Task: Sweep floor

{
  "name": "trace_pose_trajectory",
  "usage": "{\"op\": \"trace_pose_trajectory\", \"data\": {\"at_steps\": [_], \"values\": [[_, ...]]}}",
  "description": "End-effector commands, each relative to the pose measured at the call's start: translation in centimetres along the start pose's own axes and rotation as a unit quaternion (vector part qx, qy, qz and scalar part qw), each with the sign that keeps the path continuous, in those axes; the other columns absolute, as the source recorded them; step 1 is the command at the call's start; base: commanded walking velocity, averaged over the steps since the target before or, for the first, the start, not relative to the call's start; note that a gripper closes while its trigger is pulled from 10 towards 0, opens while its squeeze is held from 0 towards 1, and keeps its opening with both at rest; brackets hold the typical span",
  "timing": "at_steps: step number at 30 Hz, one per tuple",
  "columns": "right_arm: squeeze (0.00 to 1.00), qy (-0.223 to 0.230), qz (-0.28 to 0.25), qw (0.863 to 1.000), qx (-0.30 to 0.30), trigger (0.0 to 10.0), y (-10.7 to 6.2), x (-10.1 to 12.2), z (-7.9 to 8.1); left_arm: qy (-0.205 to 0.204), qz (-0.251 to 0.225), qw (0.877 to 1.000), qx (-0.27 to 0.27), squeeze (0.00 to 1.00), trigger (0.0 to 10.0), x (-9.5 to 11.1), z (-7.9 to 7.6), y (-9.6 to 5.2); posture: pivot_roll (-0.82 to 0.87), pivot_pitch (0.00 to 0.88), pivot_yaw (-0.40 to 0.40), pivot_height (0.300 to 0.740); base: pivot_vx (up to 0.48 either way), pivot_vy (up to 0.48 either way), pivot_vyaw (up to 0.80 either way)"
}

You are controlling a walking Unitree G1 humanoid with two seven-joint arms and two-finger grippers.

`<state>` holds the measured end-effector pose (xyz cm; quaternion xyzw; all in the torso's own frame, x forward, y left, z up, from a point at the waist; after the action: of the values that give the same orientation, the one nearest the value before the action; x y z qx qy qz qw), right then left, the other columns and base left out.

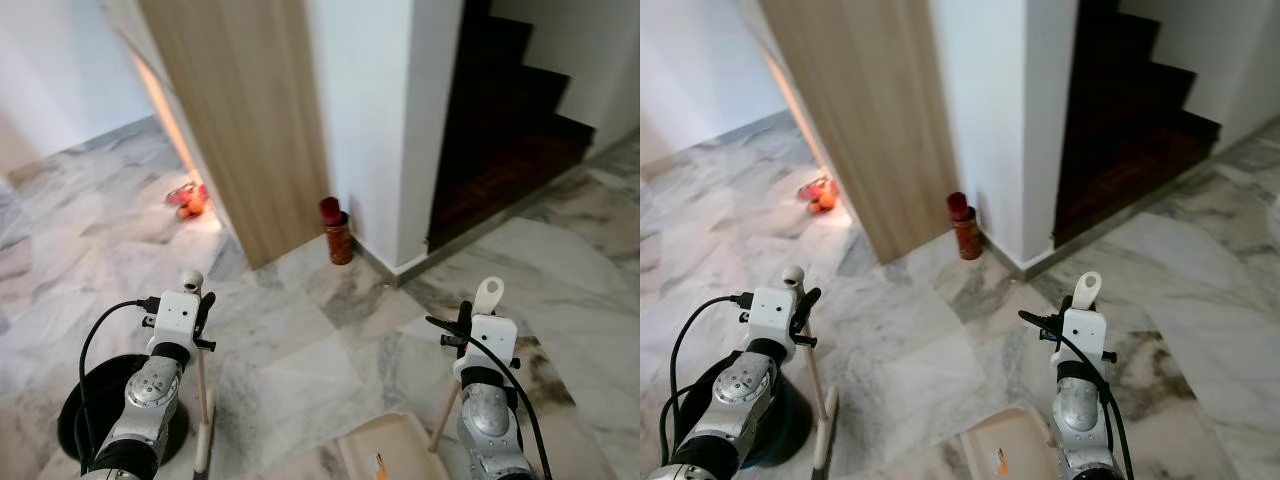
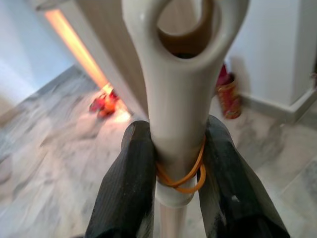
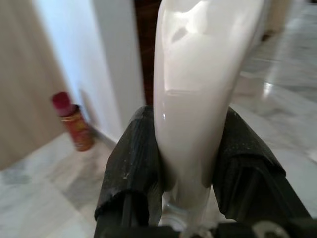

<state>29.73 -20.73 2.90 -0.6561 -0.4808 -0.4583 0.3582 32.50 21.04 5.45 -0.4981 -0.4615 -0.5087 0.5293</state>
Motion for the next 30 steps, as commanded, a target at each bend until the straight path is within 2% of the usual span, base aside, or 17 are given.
{"op": "trace_pose_trajectory", "data": {"at_steps": [1,5,13,21,24,25,30], "values": [[0.00,-0.003,0.004,1.000,0.012,10.0,0.2,0.1,0.5,0.005,-0.016,1.000,0.022,0.00,10.0,0.4,1.3,-0.3,0.00,0.000,0.145,0.740,0.000,0.000,-0.80],[0.00,-0.010,0.004,1.000,0.017,10.0,0.8,0.4,0.2,0.004,-0.012,0.999,0.037,0.00,10.0,-0.2,1.7,-1.0,0.02,0.000,0.113,0.740,0.000,0.000,-0.80],[0.00,-0.014,-0.002,1.000,0.021,10.0,1.3,0.8,0.0,0.004,-0.012,0.999,0.043,0.00,10.0,-0.5,1.4,-1.1,0.03,0.000,0.082,0.740,0.000,0.000,-0.80],[0.00,-0.031,-0.017,0.999,0.026,10.0,1.7,1.4,-0.5,-0.021,-0.020,0.998,0.057,0.00,10.0,-0.4,0.8,-1.0,0.04,0.000,0.025,0.740,0.000,0.000,-0.80],[0.00,-0.033,-0.039,0.999,0.017,10.0,2.4,2.6,-1.0,-0.037,-0.025,0.998,0.053,0.00,10.0,-0.2,0.0,-0.7,0.05,0.000,0.009,0.740,0.000,0.000,-0.80],[0.00,-0.035,-0.058,0.997,0.021,10.0,3.0,3.7,-0.8,-0.042,-0.028,0.998,0.048,0.00,10.0,-0.2,-0.6,-0.6,0.05,0.000,0.006,0.740,0.000,0.000,-0.80],[0.00,-0.039,-0.073,0.996,0.032,10.0,3.5,4.8,-0.1,-0.051,-0.029,0.997,0.048,0.00,10.0,-0.2,-1.0,-0.7,0.06,0.000,-0.016,0.740,0.000,0.000,-0.80]]}}
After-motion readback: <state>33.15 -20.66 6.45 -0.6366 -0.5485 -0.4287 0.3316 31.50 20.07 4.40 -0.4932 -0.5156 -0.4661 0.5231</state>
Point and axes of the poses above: a point about 5 cm out from each wrist's last joint towards the gripper, its own y axis pointing out of the wrist towards the gripper, its own x axis along the axis of the wrist's last joint, z = x × y, the point moved 2 cm from there along y, pointing out of the wrist towards the gripper, and after that the axes turned 10 degrees about -y, right-handed, at the moved point
